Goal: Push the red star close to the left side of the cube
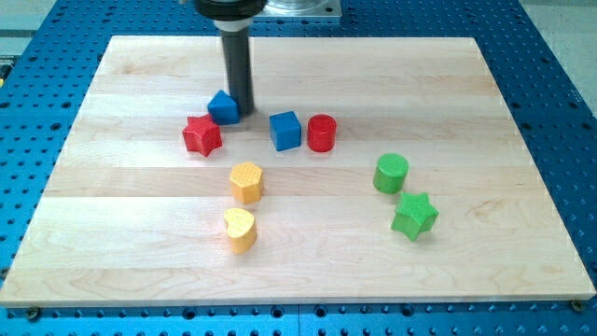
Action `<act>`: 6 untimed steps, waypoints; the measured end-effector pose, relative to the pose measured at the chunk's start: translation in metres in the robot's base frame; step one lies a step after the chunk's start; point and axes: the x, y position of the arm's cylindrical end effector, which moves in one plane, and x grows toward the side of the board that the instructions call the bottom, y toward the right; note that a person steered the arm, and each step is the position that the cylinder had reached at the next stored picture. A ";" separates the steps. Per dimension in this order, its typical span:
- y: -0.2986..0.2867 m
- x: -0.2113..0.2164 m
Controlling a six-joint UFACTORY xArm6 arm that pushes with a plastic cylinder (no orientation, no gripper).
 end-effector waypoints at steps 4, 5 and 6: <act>-0.058 0.049; -0.043 0.061; -0.072 0.069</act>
